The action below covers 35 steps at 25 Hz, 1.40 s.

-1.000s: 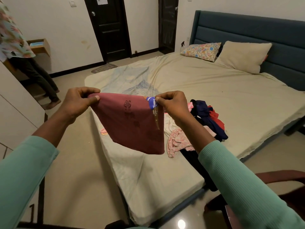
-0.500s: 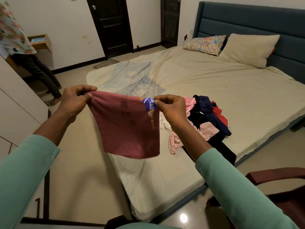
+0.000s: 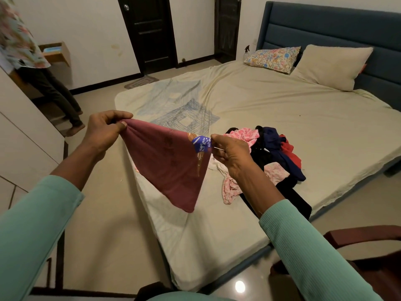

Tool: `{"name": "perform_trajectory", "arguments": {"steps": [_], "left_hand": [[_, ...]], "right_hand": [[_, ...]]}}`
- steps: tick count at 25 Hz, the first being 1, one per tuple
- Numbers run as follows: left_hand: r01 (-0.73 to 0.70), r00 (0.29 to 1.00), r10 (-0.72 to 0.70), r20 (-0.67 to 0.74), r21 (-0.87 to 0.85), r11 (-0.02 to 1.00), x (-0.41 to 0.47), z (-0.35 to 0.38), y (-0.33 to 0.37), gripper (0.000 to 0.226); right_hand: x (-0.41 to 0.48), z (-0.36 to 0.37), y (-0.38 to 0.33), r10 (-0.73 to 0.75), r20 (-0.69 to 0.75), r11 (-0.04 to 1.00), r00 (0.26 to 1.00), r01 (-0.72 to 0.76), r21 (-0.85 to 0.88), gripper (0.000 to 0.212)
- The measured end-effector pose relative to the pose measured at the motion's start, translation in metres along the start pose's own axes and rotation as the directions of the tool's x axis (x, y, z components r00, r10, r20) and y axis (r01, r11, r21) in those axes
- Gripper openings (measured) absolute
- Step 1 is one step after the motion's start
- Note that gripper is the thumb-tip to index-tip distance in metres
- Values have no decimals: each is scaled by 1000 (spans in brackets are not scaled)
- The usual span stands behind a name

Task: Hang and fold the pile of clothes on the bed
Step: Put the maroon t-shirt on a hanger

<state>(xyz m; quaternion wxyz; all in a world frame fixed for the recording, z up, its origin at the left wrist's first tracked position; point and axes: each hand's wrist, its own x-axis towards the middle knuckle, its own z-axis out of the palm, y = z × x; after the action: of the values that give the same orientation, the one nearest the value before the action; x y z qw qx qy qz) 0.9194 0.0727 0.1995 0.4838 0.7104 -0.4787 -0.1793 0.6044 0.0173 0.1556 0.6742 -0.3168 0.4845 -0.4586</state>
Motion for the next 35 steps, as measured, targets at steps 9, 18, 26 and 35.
{"name": "perform_trajectory", "arguments": {"steps": [9, 18, 26, 35], "left_hand": [[-2, 978, -31, 207, 159, 987, -6, 13, -24, 45], [-308, 951, 242, 191, 540, 783, -11, 18, -22, 20], [151, 912, -202, 356, 166, 975, -9, -1, -39, 11], [432, 876, -384, 290, -119, 894, 66, 35, -92, 19]], "right_hand": [[3, -29, -1, -425, 269, 555, 865, 483, -677, 30], [7, -35, 19, -522, 200, 359, 829, 426, -830, 15], [17, -35, 0, -122, 216, 842, 969, 216, -493, 7], [127, 44, 25, -17, -48, 940, 999, 0, -342, 15]]}}
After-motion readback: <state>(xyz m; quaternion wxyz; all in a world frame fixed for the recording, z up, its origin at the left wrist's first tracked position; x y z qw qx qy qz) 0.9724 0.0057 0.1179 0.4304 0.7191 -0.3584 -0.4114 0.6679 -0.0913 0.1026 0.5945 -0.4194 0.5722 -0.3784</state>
